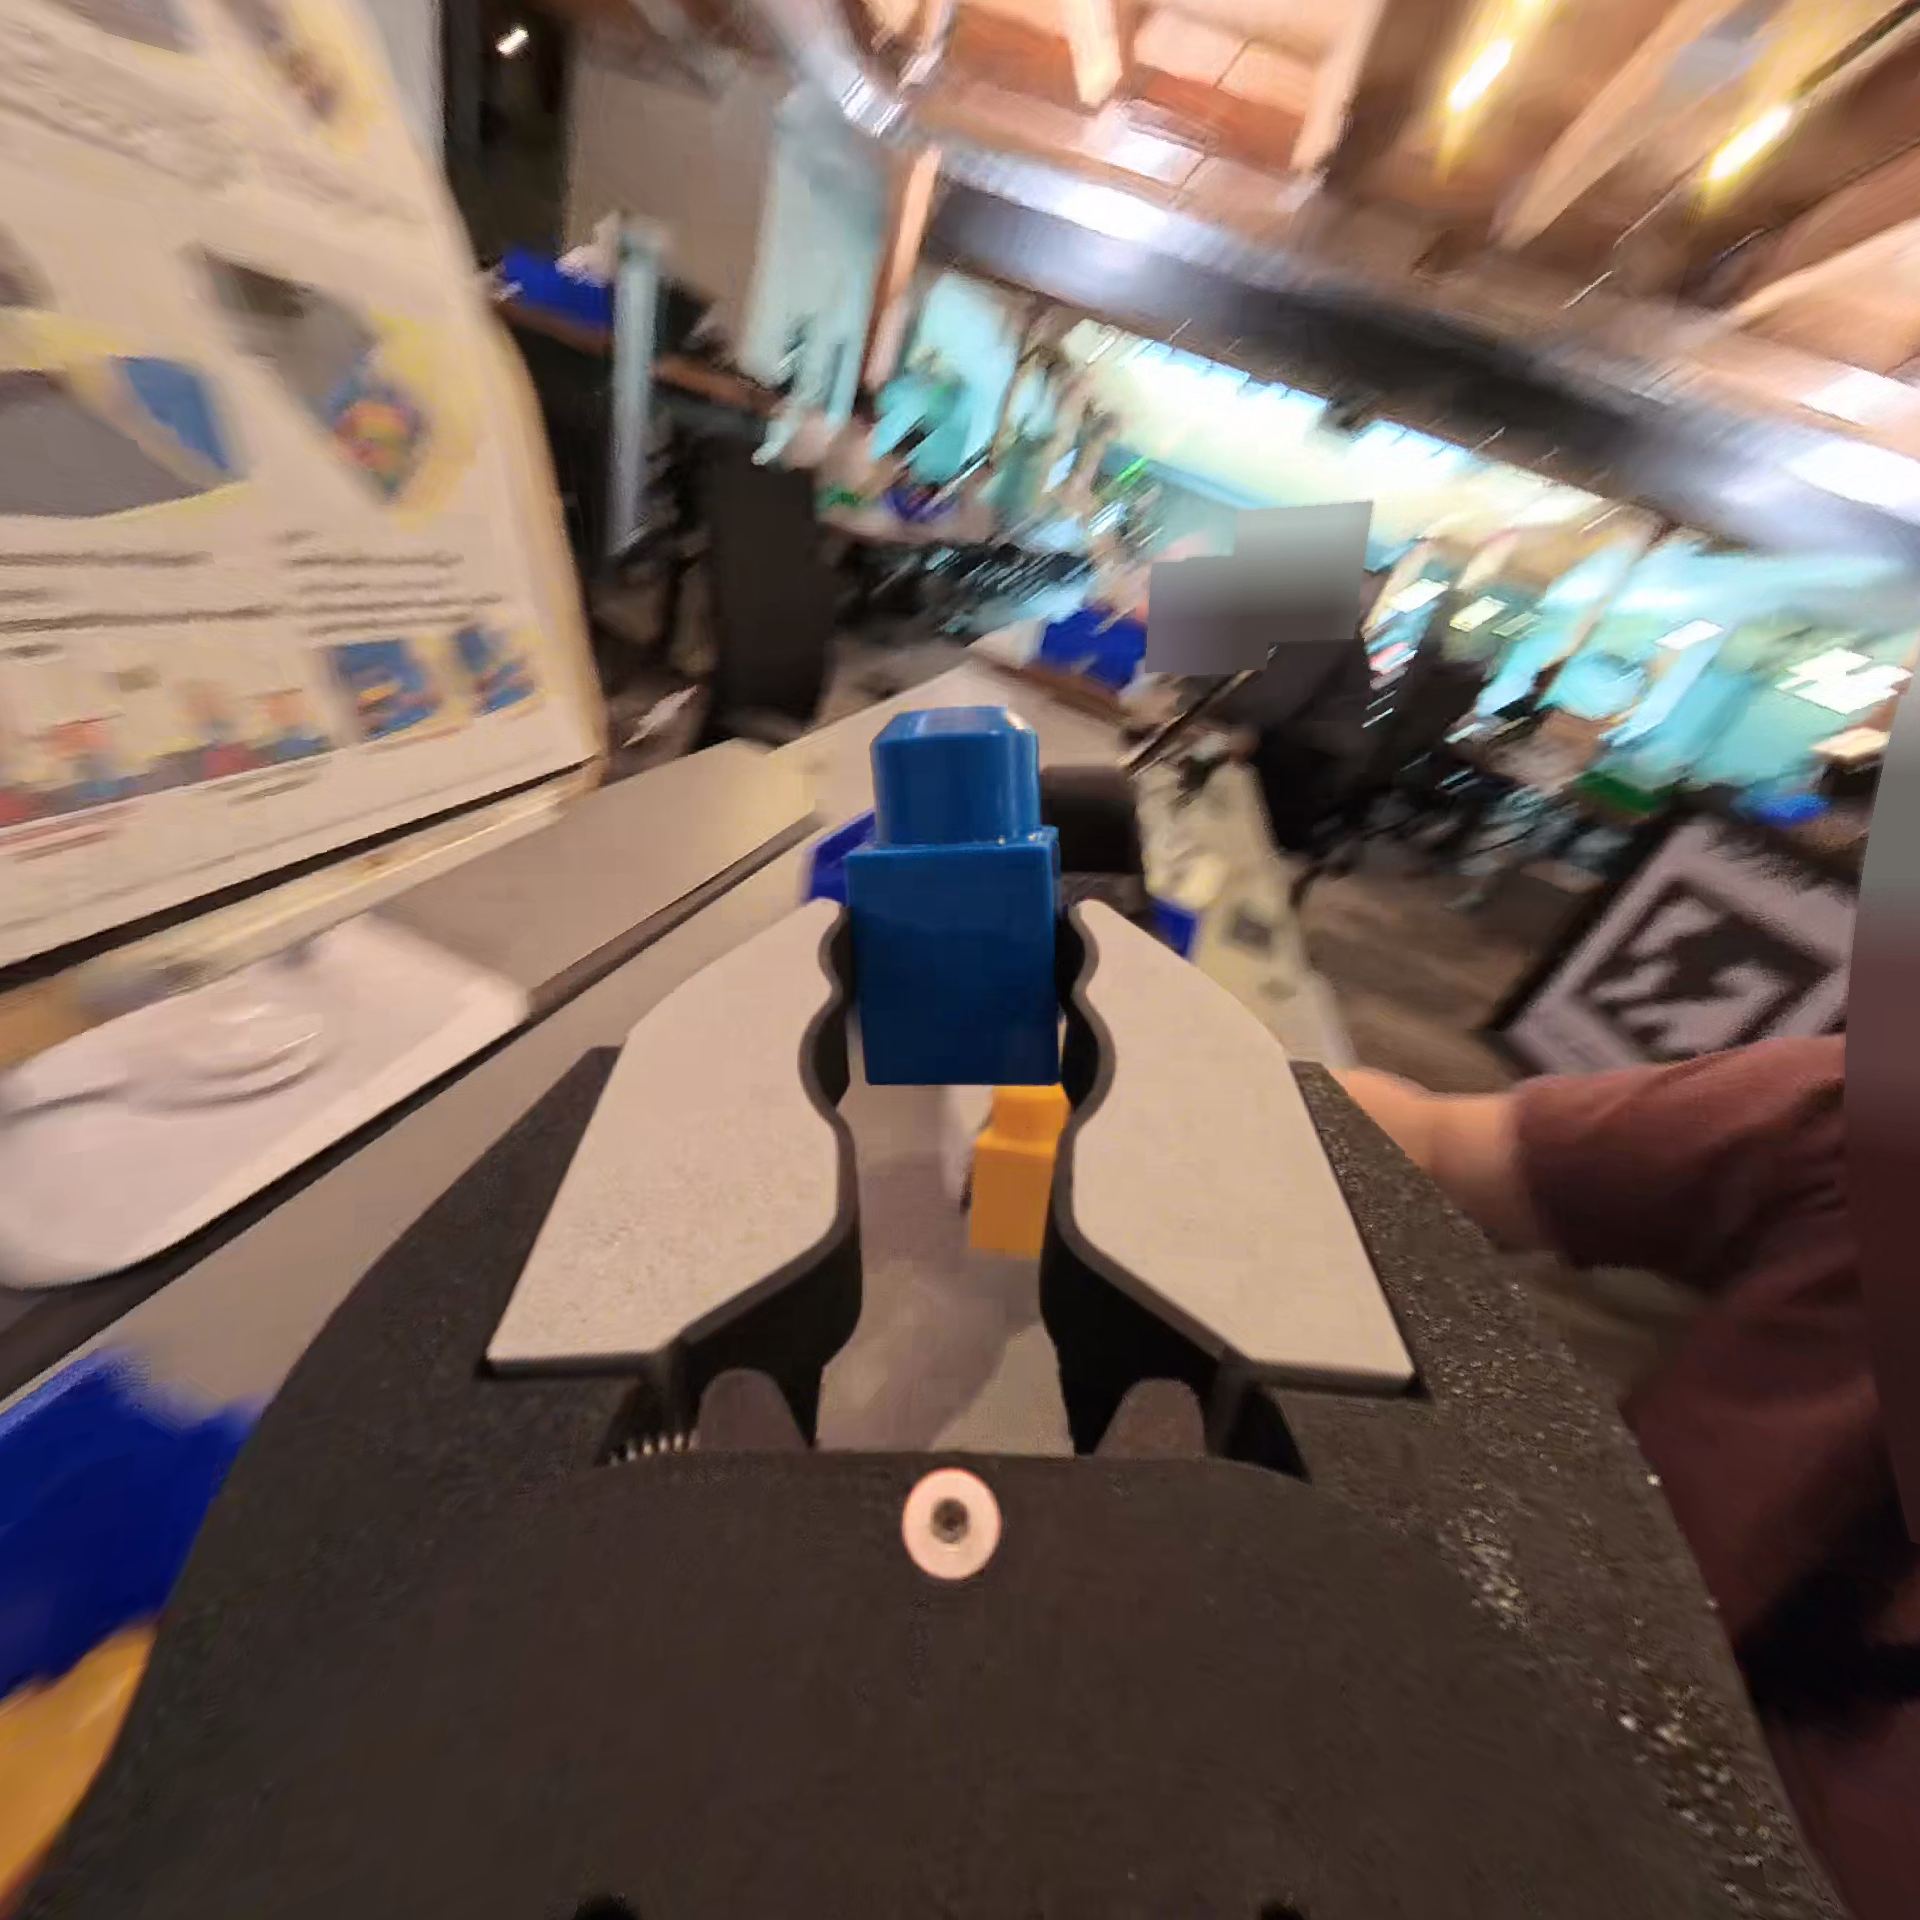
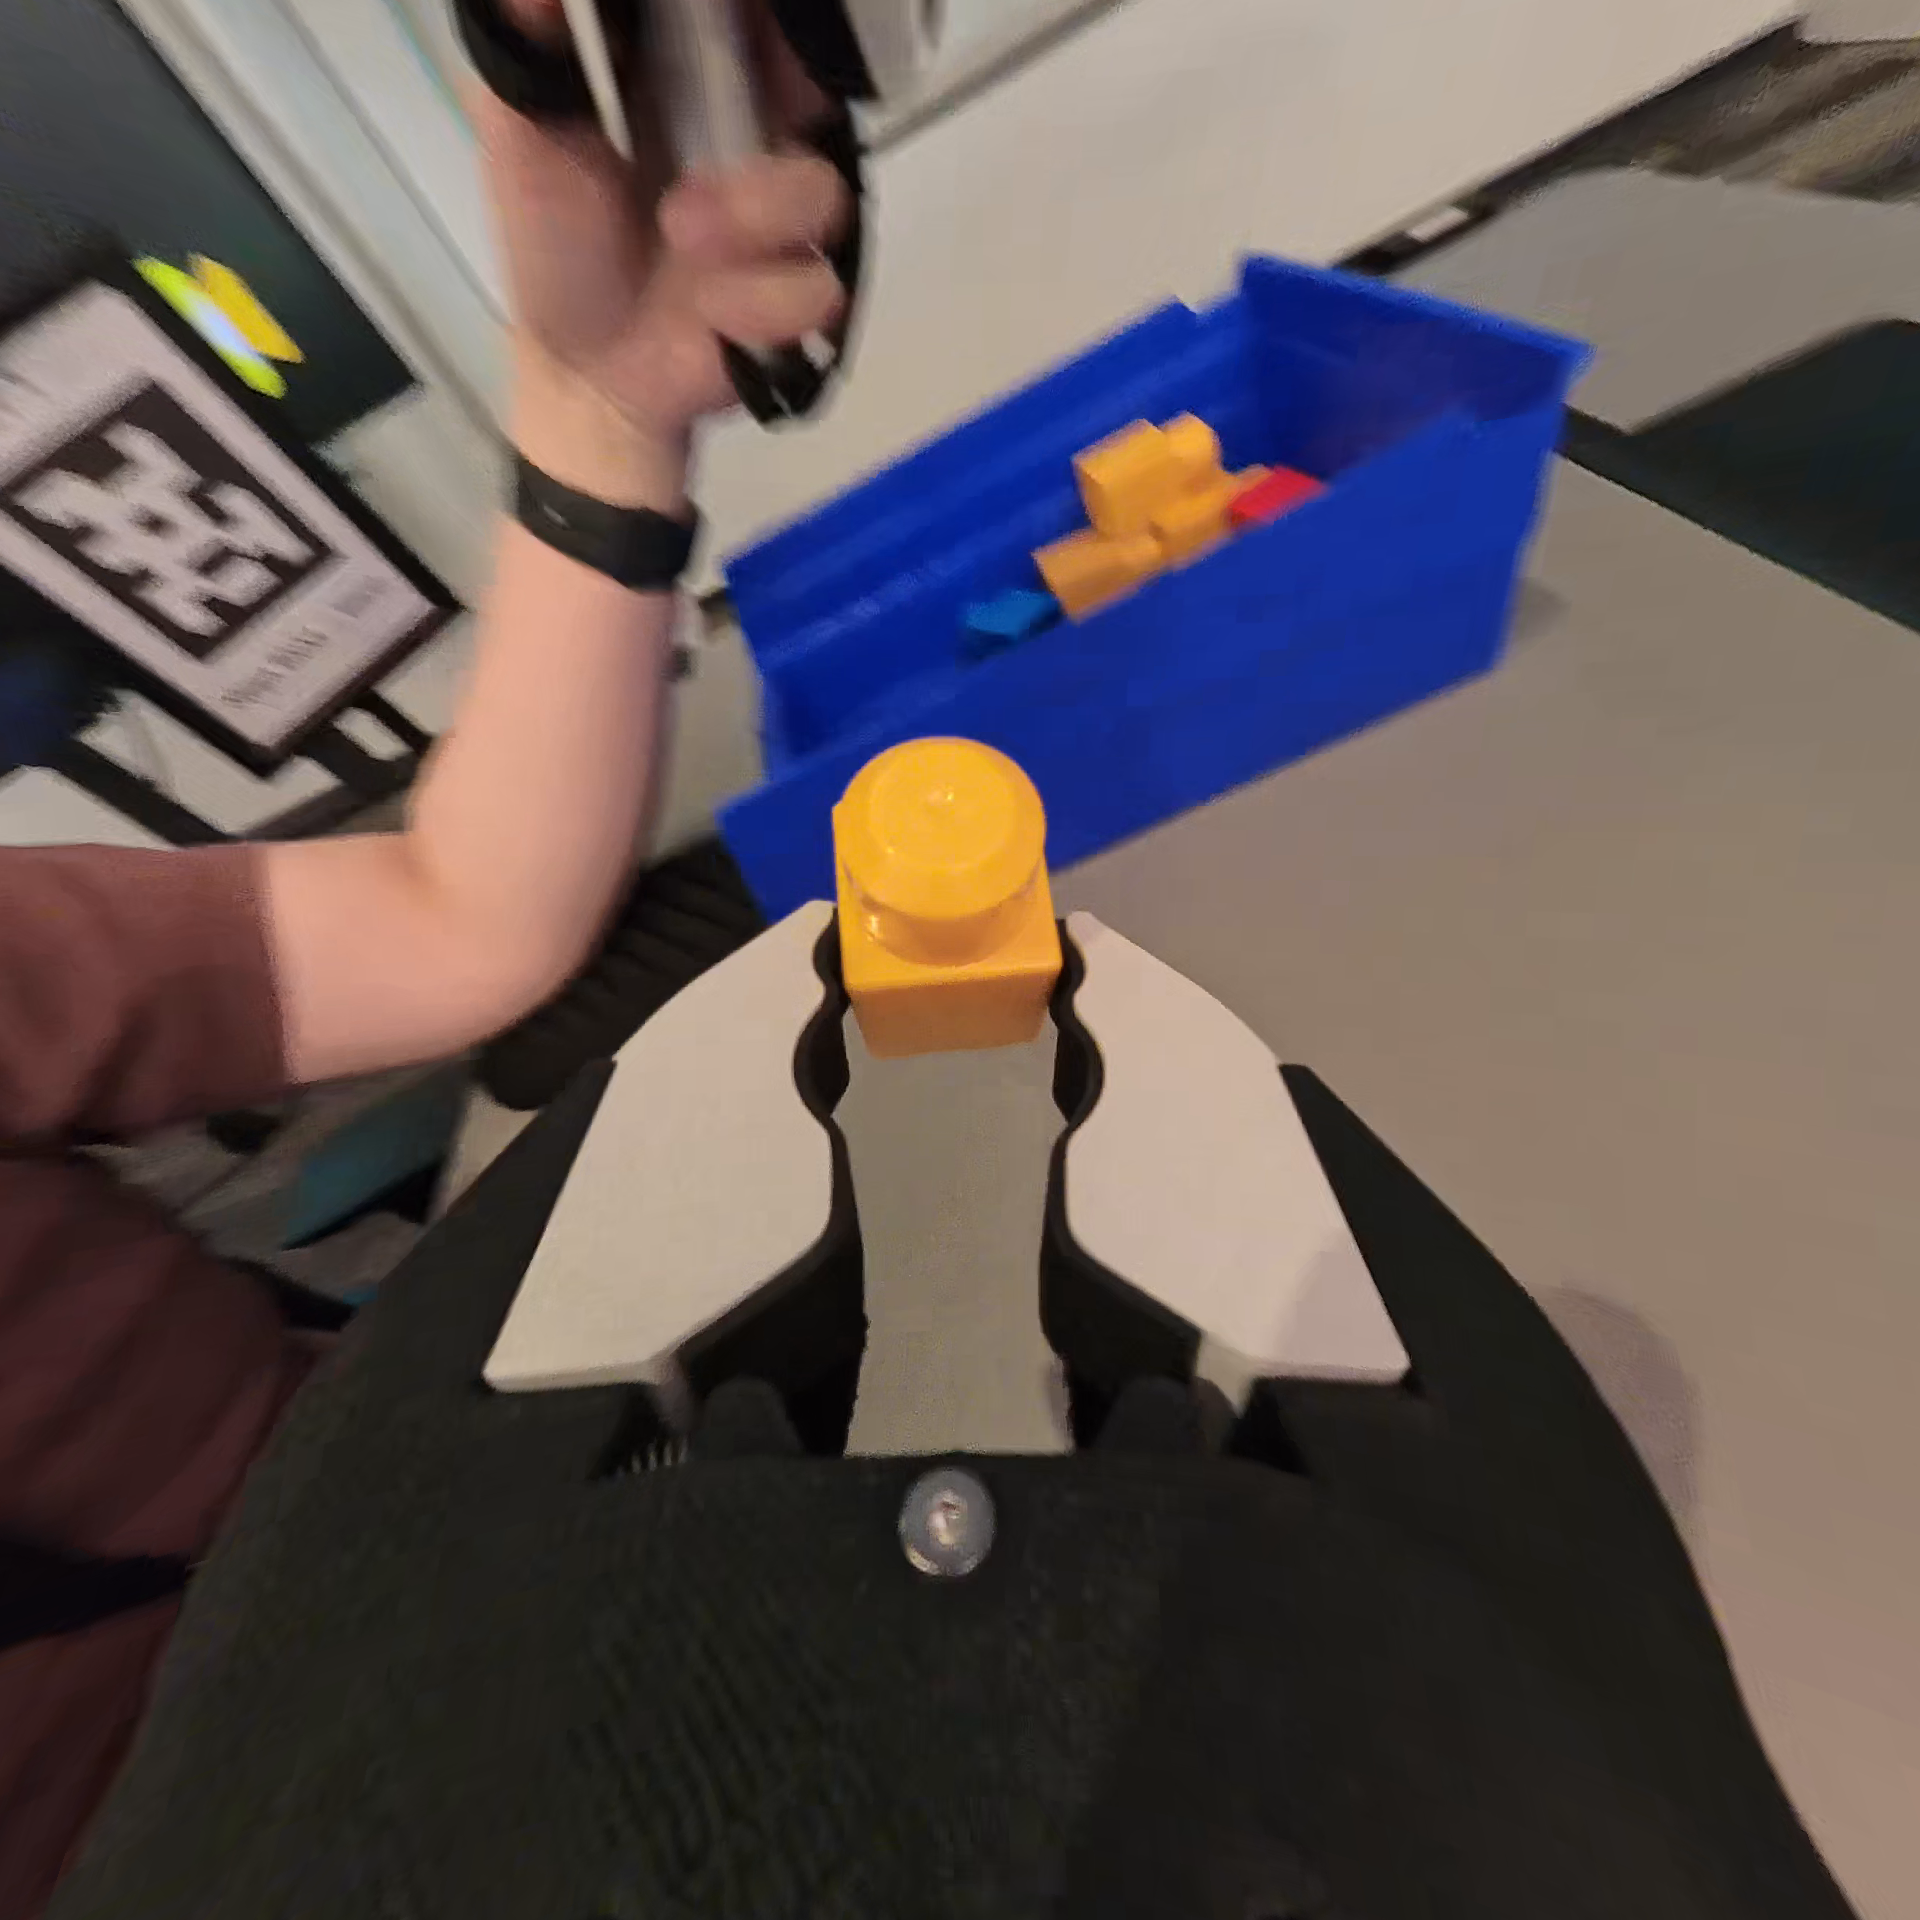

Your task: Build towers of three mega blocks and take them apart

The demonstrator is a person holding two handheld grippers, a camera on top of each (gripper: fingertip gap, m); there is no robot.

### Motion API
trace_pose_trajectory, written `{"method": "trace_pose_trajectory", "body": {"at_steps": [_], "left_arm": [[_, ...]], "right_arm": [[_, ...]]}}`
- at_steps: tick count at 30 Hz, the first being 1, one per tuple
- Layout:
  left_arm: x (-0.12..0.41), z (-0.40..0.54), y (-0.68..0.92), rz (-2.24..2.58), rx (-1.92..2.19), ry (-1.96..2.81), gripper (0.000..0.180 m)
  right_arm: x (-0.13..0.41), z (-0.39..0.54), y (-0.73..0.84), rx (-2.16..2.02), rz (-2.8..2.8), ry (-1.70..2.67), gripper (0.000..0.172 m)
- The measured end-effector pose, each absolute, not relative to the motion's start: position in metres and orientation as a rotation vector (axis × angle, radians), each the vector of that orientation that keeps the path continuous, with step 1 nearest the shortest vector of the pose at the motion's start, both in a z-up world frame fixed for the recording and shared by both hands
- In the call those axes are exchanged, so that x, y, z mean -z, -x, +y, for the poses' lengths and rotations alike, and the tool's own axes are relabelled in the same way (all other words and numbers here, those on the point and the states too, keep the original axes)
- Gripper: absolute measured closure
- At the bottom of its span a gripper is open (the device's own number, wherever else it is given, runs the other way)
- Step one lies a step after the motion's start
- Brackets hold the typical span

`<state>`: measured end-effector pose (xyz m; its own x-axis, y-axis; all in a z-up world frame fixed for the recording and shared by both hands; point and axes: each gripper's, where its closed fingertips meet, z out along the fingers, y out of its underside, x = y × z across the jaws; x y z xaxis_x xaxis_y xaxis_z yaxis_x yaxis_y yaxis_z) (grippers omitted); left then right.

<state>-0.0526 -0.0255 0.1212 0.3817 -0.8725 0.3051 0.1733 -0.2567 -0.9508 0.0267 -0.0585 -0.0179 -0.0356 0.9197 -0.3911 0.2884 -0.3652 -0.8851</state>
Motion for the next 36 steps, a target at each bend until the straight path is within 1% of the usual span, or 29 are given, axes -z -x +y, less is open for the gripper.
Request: {"method": "trace_pose_trajectory", "body": {"at_steps": [2, 4, 9, 13, 16, 22, 27, 36], "left_arm": [[-0.129, -0.034, 0.022, 0.666, 1.314, 1.444, 0.143], [-0.124, -0.035, -0.006, 0.694, 1.342, 1.445, 0.144], [-0.114, -0.045, -0.056, 0.712, 1.48, 1.459, 0.143], [-0.098, -0.045, -0.076, 0.745, 1.456, 1.524, 0.143], [-0.096, -0.05, -0.083, 0.779, 1.466, 1.522, 0.143], [-0.076, -0.049, -0.095, 0.857, 1.34, 1.611, 0.144], [-0.071, -0.049, -0.096, 0.869, 1.31, 1.649, 0.144], [-0.073, -0.047, -0.094, 0.89, 1.211, 1.634, 0.144]], "right_arm": [[-0.002, -0.071, -0.031, -1.47, -1.307, 1.635, 0.135], [-0.017, -0.083, -0.033, -1.506, -1.337, 1.601, 0.135], [-0.026, -0.088, -0.038, -1.44, -1.376, 1.614, 0.135], [-0.028, -0.083, -0.043, -1.391, -1.36, 1.651, 0.135], [-0.03, -0.078, -0.048, -1.39, -1.332, 1.68, 0.135], [-0.03, -0.068, -0.058, -1.331, -1.327, 1.715, 0.135], [-0.025, -0.065, -0.061, -1.227, -1.393, 1.696, 0.135], [-0.032, -0.063, -0.061, -1.326, -1.345, 1.667, 0.135]]}}
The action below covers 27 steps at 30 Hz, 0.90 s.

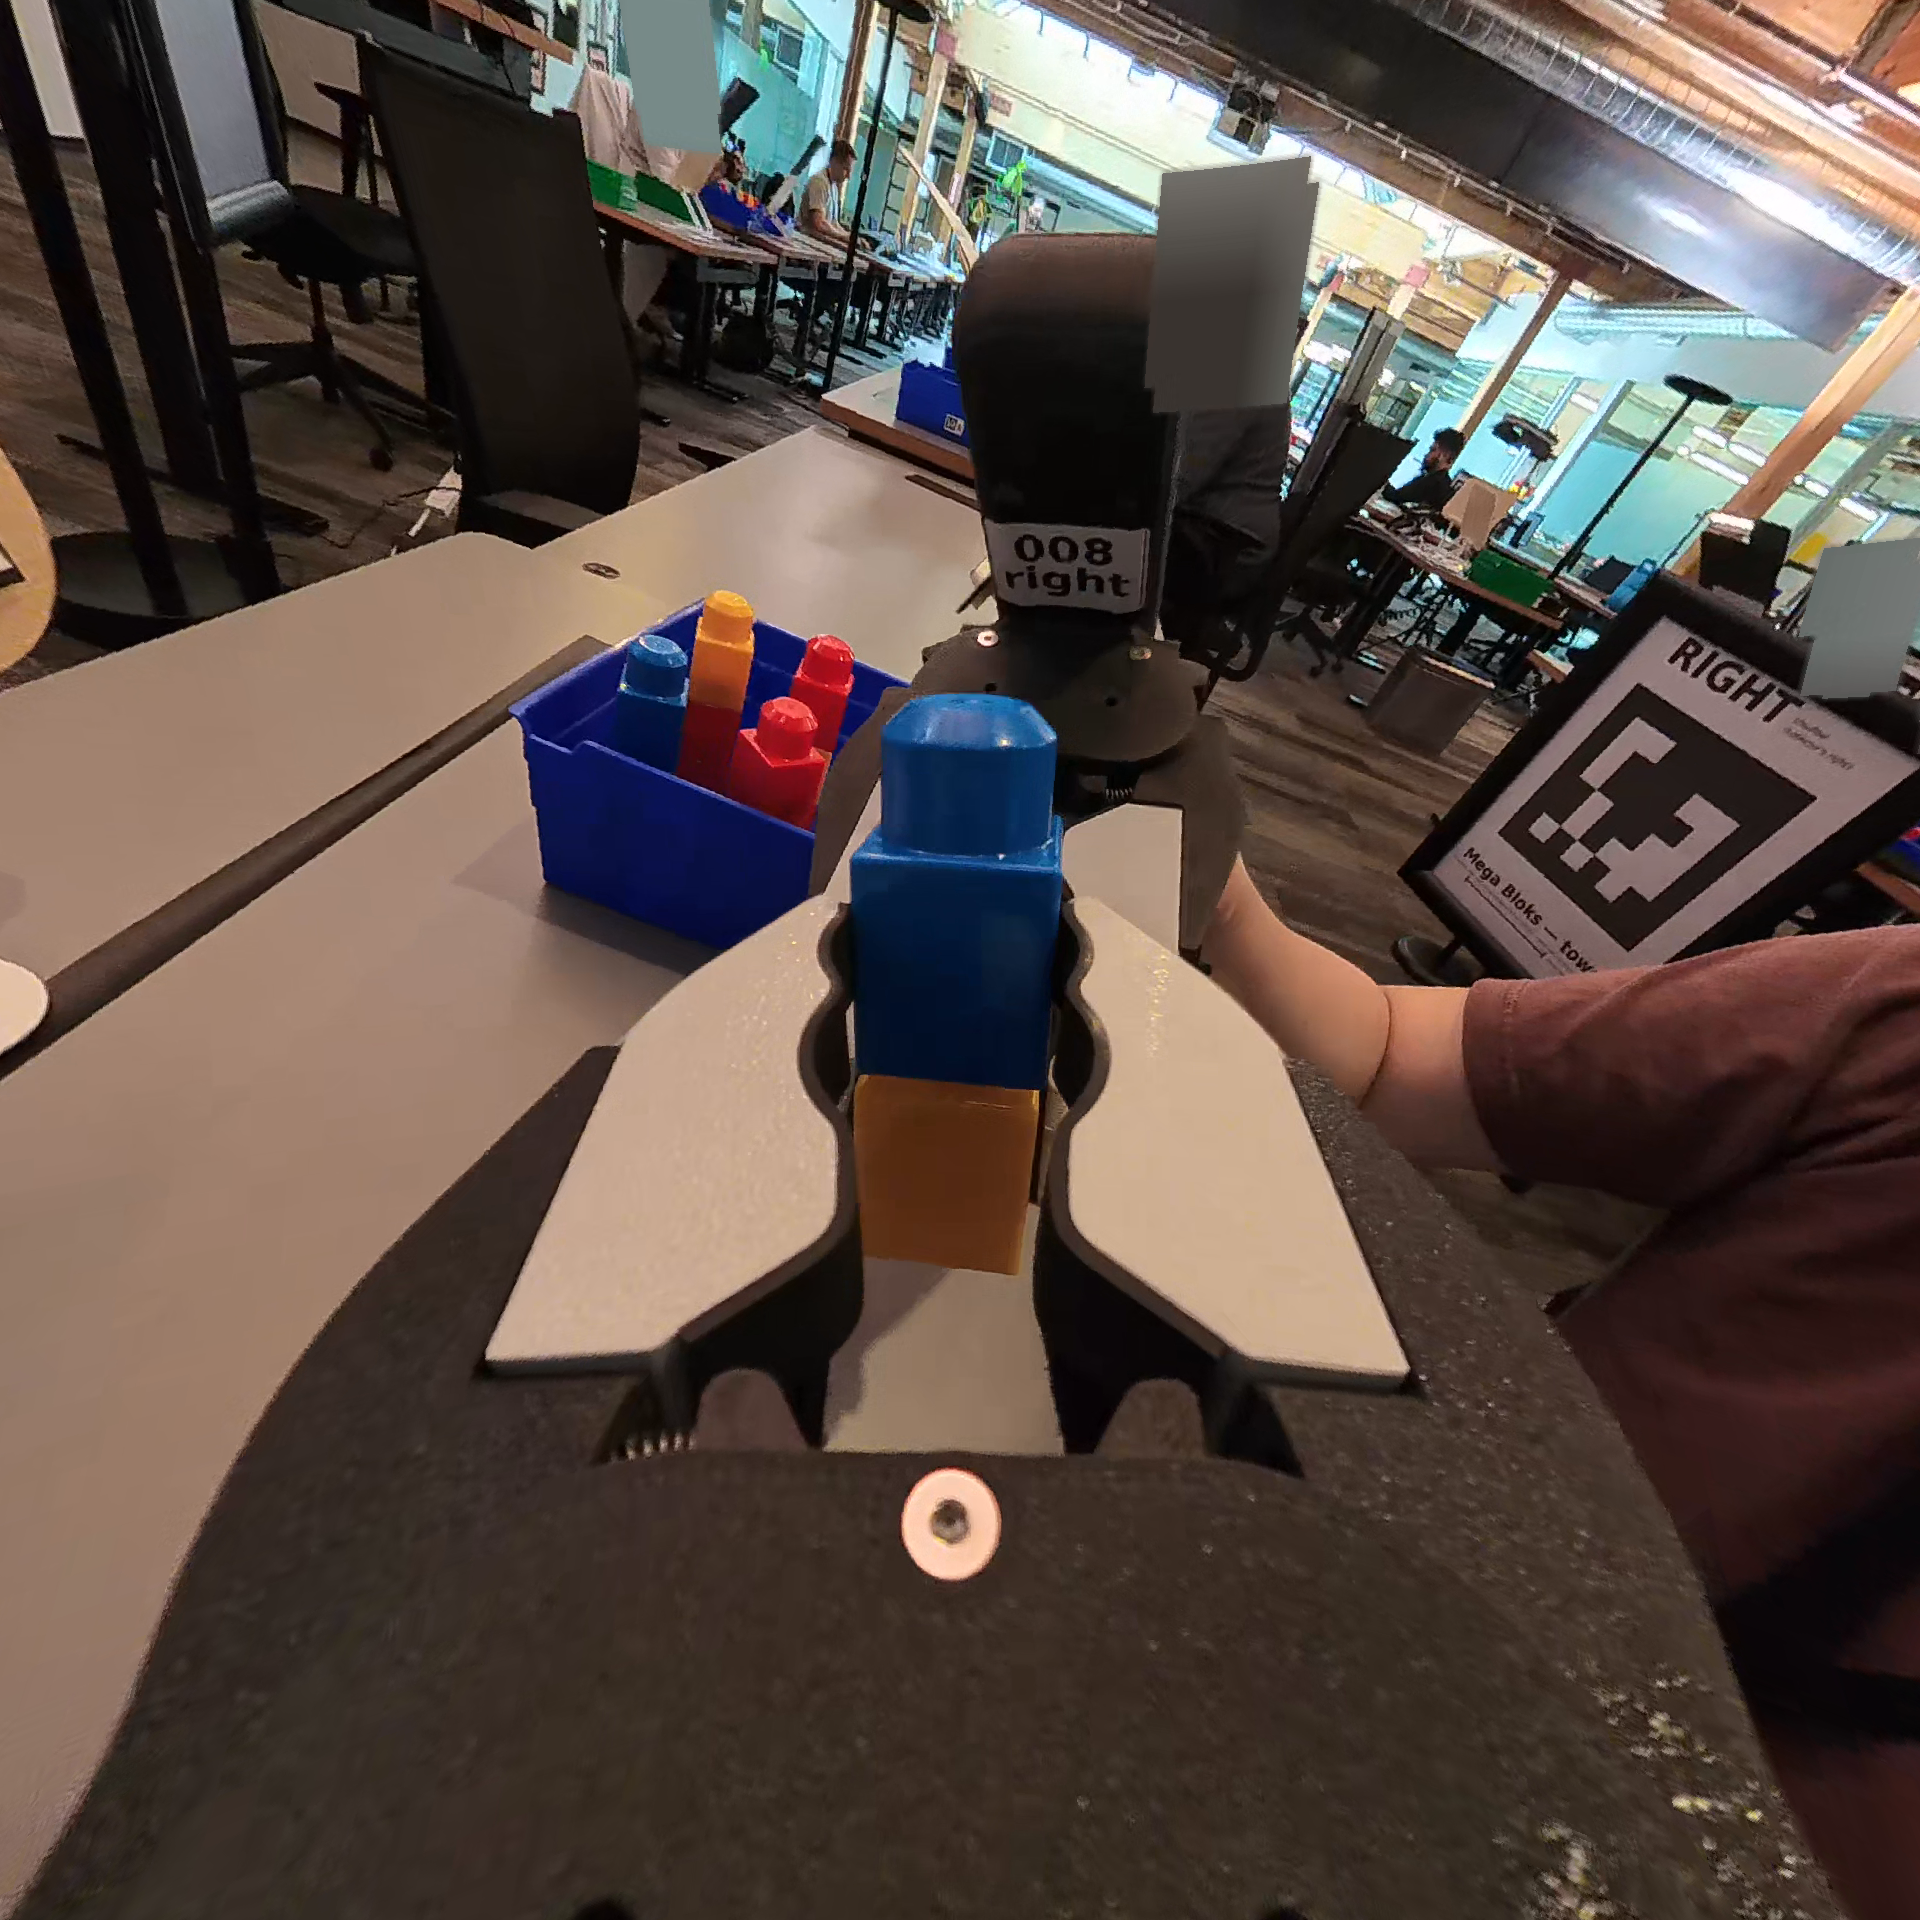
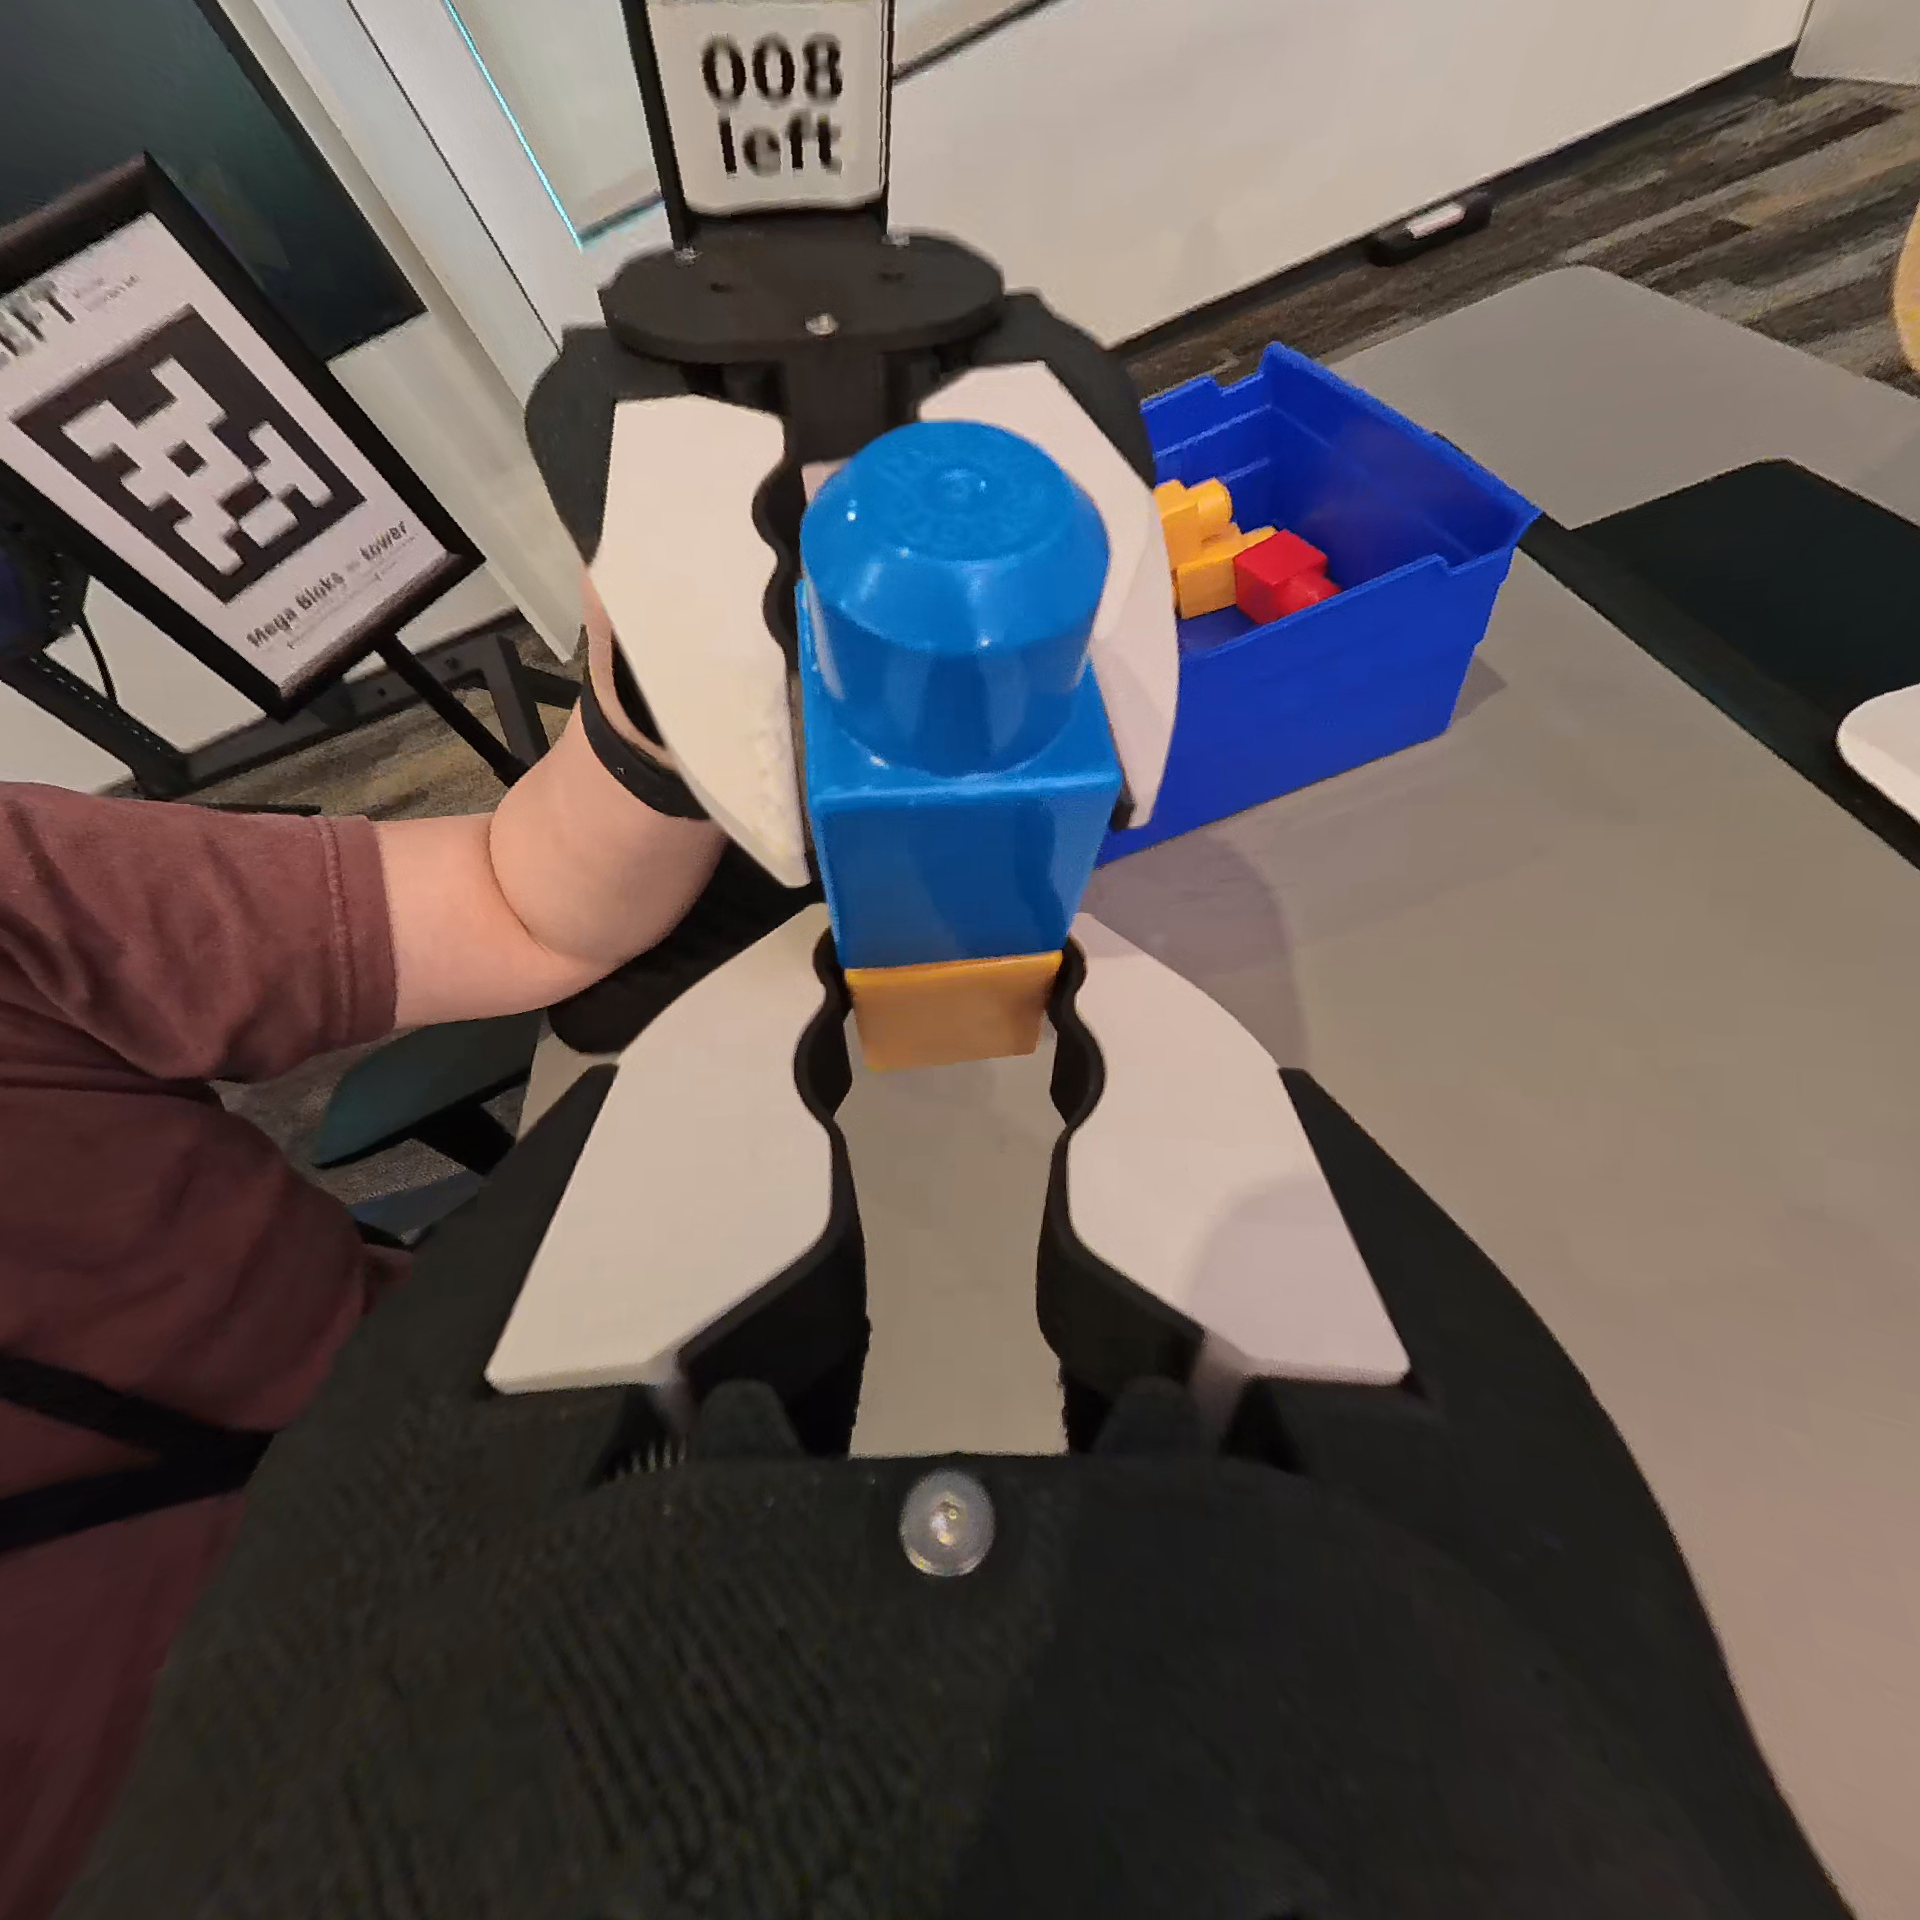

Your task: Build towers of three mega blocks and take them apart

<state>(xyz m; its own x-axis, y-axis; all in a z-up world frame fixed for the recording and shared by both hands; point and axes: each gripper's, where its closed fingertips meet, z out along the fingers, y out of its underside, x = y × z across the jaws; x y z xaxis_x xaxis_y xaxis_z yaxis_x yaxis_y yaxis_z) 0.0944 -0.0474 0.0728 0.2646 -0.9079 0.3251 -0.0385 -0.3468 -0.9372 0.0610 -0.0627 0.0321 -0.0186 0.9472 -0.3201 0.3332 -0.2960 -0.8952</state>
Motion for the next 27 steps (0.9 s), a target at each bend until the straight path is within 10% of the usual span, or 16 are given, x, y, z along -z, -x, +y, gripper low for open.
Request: {"method": "trace_pose_trajectory", "body": {"at_steps": [27], "left_arm": [[-0.068, -0.055, -0.101, 0.962, 1.232, 1.617, 0.145]], "right_arm": [[-0.05, -0.058, -0.086, -1.321, -1.354, 1.6, 0.135]]}}
